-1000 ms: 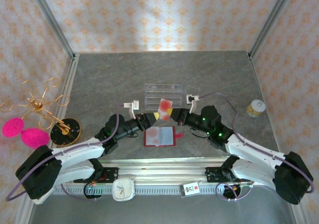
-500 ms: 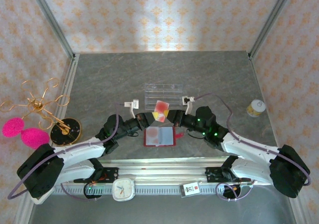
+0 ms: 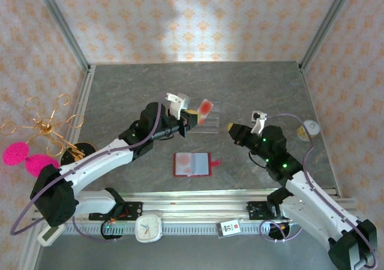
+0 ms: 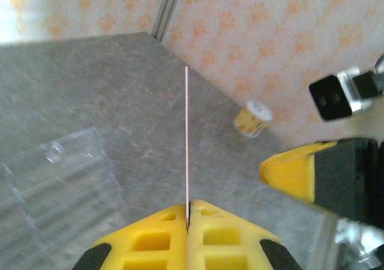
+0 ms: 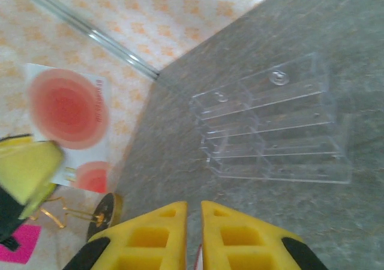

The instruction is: Take the credit cards out of the card holder

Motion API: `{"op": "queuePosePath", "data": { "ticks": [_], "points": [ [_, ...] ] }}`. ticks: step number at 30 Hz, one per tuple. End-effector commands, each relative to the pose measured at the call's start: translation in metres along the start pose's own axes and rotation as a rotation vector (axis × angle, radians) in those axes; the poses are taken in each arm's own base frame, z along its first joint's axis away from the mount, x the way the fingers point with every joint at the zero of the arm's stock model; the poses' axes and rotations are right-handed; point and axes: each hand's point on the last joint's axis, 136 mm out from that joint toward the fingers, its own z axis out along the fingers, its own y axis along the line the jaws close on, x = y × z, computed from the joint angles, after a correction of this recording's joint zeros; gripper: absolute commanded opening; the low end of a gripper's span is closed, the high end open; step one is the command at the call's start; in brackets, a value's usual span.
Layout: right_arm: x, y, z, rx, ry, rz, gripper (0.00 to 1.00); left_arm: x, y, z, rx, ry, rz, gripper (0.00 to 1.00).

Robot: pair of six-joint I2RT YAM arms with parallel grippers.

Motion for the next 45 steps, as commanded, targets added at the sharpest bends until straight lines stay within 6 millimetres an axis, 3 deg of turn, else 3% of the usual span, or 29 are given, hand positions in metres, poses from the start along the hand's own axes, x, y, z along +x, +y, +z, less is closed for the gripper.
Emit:
{"op": "queuePosePath", "data": {
  "ticks": [1,5,12,20,23,28,34,45],
  "points": [
    [0.007,-0.014,-0.001,0.028,0.036,0.004,0.12,-0.004,0.014,0.000,-0.072,0.067,0.380,0.00],
    [0.006,-0.021,0.001,0.039,0.039,0.021,0.11,-0.012,0.015,0.014,-0.011,0.137,0.596,0.00],
    [0.007,-0.035,0.010,0.084,0.069,0.036,0.10,-0.008,0.037,0.057,0.101,0.402,0.747,0.00],
    [0.003,-0.047,0.019,0.160,0.100,0.022,0.10,-0.014,0.060,0.081,0.237,0.497,0.801,0.00],
    [0.002,-0.053,0.022,0.186,0.105,0.022,0.10,0.003,0.079,0.093,0.269,0.574,0.788,0.00],
    [0.004,-0.062,0.025,0.218,0.118,0.030,0.10,0.010,0.103,0.109,0.293,0.592,0.753,0.00],
    [0.000,-0.067,0.028,0.243,0.116,0.020,0.10,0.028,0.112,0.120,0.324,0.601,0.746,0.00],
    [0.004,-0.073,0.031,0.255,0.128,0.024,0.09,0.033,0.120,0.132,0.331,0.591,0.742,0.00]
  ]
}}
